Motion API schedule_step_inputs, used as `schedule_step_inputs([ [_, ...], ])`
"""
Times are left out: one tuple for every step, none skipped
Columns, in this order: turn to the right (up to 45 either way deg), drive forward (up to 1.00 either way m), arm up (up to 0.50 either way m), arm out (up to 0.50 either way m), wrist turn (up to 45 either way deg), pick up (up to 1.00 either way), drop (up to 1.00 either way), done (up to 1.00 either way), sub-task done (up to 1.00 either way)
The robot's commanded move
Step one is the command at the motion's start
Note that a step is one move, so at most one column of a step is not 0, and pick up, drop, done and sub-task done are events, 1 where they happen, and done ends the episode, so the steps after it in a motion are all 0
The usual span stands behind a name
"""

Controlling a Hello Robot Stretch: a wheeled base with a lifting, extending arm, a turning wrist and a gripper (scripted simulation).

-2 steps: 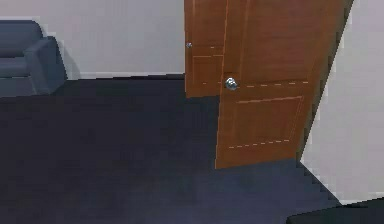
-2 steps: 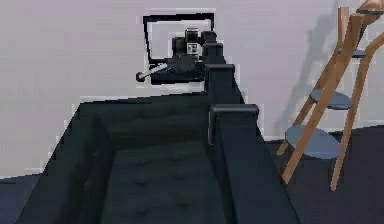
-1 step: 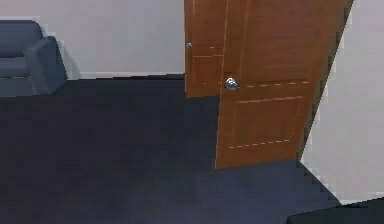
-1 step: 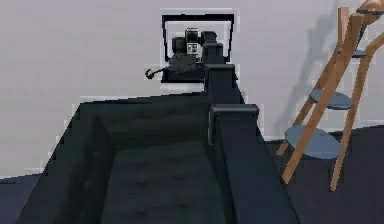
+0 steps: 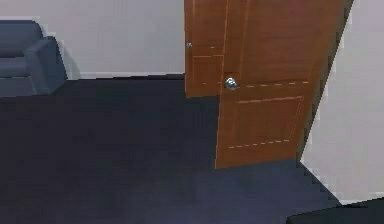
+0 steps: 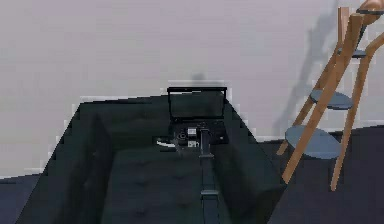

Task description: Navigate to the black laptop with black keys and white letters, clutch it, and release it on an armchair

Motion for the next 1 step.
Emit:
schedule_step_inputs([
  [0.0,0.0,-0.32,0.0,0.0,0.0,0.0,0.0,0.0],
])
